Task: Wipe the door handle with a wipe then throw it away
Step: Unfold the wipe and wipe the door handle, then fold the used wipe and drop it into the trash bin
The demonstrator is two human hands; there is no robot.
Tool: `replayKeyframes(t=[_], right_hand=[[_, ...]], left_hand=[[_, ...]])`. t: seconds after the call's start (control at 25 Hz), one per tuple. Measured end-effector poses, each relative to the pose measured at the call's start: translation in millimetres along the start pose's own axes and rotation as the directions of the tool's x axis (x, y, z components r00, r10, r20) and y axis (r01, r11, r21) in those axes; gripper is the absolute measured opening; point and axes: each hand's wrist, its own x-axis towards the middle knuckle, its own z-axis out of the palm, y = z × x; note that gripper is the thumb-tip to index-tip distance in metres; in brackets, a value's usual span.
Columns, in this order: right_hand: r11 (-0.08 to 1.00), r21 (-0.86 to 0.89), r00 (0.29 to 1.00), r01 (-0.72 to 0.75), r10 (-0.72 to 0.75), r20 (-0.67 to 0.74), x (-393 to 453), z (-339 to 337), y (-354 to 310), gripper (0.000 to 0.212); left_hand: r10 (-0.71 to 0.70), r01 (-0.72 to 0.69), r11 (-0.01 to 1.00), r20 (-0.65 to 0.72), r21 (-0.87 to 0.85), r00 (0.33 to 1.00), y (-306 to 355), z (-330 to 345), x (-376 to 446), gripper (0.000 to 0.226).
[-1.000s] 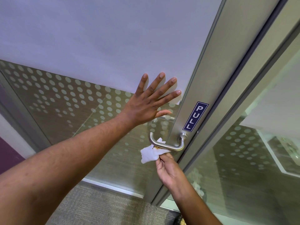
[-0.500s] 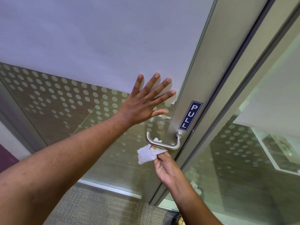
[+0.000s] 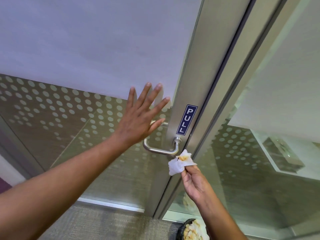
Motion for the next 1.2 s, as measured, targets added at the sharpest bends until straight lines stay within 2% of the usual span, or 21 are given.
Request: replayKeyframes(t=[0.04,0.08,0.12,0.16,0.2,0.24,0.28,0.32,0.36,0.44,0.52,0.64,0.72,0.8,0.88,1.04,1.12,1.2], right_hand=[[1.0,0.008,1.0,-0.007,0.007,0.007,-6.5,-3.5,-3.4,0.03],[0.999,0.029,1.0,-0.023,0.022,0.018,-12.6,-7.2,-7.4,0.034],[0.997,0.063,0.998,-0.044,0.042,0.036,-19.0,-11.9,-11.6,0.035],[0.993,0.102,0.996,-0.067,0.06,0.065,-25.4,-15.4,-15.1,0.032],[0.989,0.128,0.994,-0.077,0.066,0.087,-32.4,-18.6,-17.9,0.03],[0.99,0.123,0.993,-0.074,0.063,0.095,-39.3,-20.8,-19.9,0.029],[0.996,0.072,0.996,-0.057,0.051,0.079,-44.8,-23.9,-21.5,0.03],[1.0,-0.011,0.998,-0.027,0.027,0.058,-50.2,-26.5,-22.9,0.03],[0.994,-0.105,0.999,0.011,-0.006,0.044,-54.6,-28.6,-23.6,0.03],[0.964,-0.254,0.997,0.076,-0.071,0.03,-62.0,-33.3,-25.3,0.022],[0.937,-0.333,0.993,0.108,-0.115,-0.001,-68.8,-39.9,-30.2,0.014],[0.935,-0.341,0.977,0.096,-0.153,-0.145,-75.9,-57.2,-45.8,0.012],[0.951,-0.298,0.962,0.079,-0.151,-0.226,-78.9,-74.5,-56.0,0.014],[0.962,-0.264,0.946,0.064,-0.142,-0.29,-81.2,-89.9,-60.1,0.014],[0.965,-0.253,0.929,0.06,-0.147,-0.34,-84.7,-104.2,-62.8,0.016],[0.941,-0.32,0.893,0.113,-0.238,-0.381,-90.5,-125.8,-69.9,0.006],[0.837,-0.5,0.84,0.223,-0.425,-0.336,-94.8,-133.7,-75.0,0.016],[0.63,-0.705,0.809,0.324,-0.571,-0.138,-101.7,-137.1,-79.2,0.018]], left_hand=[[-0.105,0.103,0.981,-0.004,-0.165,0.994,15.8,-4.5,-18.1,0.06],[-0.259,0.247,0.904,0.012,-0.348,0.966,34.7,-8.0,-40.9,0.045],[-0.443,0.434,0.731,0.117,-0.526,0.889,57.2,-11.1,-63.3,0.029],[-0.591,0.637,0.429,0.335,-0.641,0.734,80.5,-13.7,-82.9,0.029],[-0.609,0.797,0.051,0.614,-0.602,0.503,103.2,-14.2,-99.0,0.042],[-0.467,0.885,-0.254,0.851,-0.389,0.24,124.0,-13.0,-111.2,0.051],[-0.252,0.897,-0.418,0.967,-0.143,0.037,141.9,-10.7,-119.3,0.057],[-0.058,0.869,-0.492,0.995,0.044,-0.082,155.7,-8.4,-123.3,0.061],[0.068,0.832,-0.536,0.99,0.144,-0.127,165.3,-6.5,-124.6,0.064],[0.13,0.764,-0.626,0.987,0.156,-0.095,177.1,-2.9,-120.7,0.055],[0.053,0.749,-0.659,0.998,0.061,-0.035,183.9,0.3,-115.0,0.031],[-0.099,0.734,-0.672,0.994,-0.097,0.04,191.9,0.7,-111.1,0.008],[-0.171,0.703,-0.687,0.981,-0.185,0.091,202.6,-0.8,-112.2,0.01],[-0.193,0.67,-0.706,0.973,-0.228,0.128,215.3,-5.2,-112.1,0.021],[-0.17,0.665,-0.718,0.978,-0.206,0.119,233.8,-4.1,-109.4,0.028],[-0.164,0.701,-0.698,0.986,-0.143,0.037,265.3,7.1,-104.0,0.015],[-0.181,0.726,-0.676,0.984,-0.129,0.006,278.6,12.1,-100.7,0.012],[-0.158,0.724,-0.679,0.987,-0.12,0.016,295.3,16.5,-95.2,0.01]])
